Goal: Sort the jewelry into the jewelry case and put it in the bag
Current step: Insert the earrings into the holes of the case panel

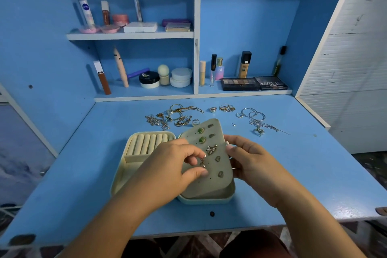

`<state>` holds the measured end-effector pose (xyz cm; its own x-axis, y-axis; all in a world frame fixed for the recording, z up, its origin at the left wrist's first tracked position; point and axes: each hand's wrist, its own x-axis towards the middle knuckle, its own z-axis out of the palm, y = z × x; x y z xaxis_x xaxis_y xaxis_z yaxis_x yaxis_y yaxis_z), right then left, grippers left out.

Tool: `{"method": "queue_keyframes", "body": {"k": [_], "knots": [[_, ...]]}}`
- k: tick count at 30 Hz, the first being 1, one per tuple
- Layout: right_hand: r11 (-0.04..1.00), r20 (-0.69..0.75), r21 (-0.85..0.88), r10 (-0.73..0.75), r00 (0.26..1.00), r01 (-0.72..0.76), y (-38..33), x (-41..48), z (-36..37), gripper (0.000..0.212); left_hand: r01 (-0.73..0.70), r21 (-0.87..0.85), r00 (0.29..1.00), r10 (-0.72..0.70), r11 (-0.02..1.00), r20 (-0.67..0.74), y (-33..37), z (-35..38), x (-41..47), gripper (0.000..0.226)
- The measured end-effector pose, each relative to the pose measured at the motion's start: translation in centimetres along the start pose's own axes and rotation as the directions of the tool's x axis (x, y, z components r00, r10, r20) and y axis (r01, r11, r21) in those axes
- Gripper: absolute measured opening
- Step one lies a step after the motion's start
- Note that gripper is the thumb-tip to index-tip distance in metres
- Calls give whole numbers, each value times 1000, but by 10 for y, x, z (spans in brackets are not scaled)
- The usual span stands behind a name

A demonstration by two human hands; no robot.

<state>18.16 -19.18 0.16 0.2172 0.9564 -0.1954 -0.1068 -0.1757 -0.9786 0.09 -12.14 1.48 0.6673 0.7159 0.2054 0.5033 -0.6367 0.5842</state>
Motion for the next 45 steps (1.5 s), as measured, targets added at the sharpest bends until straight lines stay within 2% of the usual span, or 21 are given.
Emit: {"method": "queue_keyframes", "body": {"k": [7, 21, 45], "knots": [[1000, 7, -2, -8, 1000, 8, 4, 1, -2, 28, 15, 39, 998, -18, 999, 65, 4, -3, 6, 27], [999, 19, 0, -41, 999, 41, 5, 2, -2, 27, -49, 268, 974, -13, 962, 226, 7, -16, 18, 23], [996, 75, 75, -58, 996, 52, 3, 0, 1, 27, 13, 287, 949, -102, 958, 298, 21, -26, 34, 28]]}}
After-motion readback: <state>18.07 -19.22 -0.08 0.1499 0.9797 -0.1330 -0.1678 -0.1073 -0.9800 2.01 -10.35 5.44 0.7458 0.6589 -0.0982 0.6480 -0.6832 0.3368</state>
